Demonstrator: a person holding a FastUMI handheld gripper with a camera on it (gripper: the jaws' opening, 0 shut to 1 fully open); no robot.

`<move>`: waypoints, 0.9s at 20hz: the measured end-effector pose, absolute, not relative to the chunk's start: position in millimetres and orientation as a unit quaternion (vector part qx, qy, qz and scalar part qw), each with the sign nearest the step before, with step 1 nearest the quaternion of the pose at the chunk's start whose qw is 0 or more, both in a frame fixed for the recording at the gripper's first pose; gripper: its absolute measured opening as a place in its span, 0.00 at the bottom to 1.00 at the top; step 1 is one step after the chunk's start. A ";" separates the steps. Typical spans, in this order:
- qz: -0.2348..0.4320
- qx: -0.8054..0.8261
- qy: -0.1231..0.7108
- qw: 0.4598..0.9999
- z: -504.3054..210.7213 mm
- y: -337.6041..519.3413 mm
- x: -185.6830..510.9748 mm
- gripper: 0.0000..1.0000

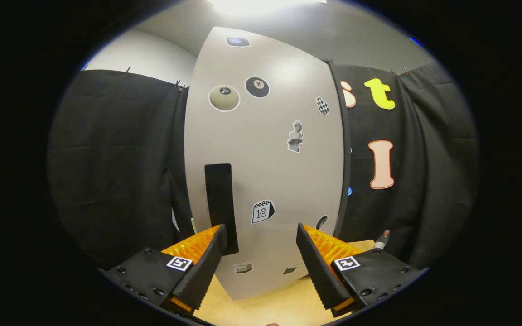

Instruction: Open the shoe cabinet door, grab the shoes and put them into the shoe cabinet, then close the shoe cabinet door.

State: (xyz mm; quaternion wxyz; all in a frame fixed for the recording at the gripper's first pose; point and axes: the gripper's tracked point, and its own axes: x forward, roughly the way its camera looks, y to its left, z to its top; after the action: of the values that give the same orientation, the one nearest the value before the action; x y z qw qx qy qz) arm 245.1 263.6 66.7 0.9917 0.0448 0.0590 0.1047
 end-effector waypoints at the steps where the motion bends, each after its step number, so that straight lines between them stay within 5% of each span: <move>1: 0.103 0.046 0.059 0.992 68.4 269.6 244.5 0.98; 18: 0.061 0.036 0.039 0.997 76.7 263.6 219.1 0.97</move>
State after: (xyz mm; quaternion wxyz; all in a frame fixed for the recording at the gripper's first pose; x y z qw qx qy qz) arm 219.1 263.6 76.7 0.9967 0.0359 0.0392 0.0606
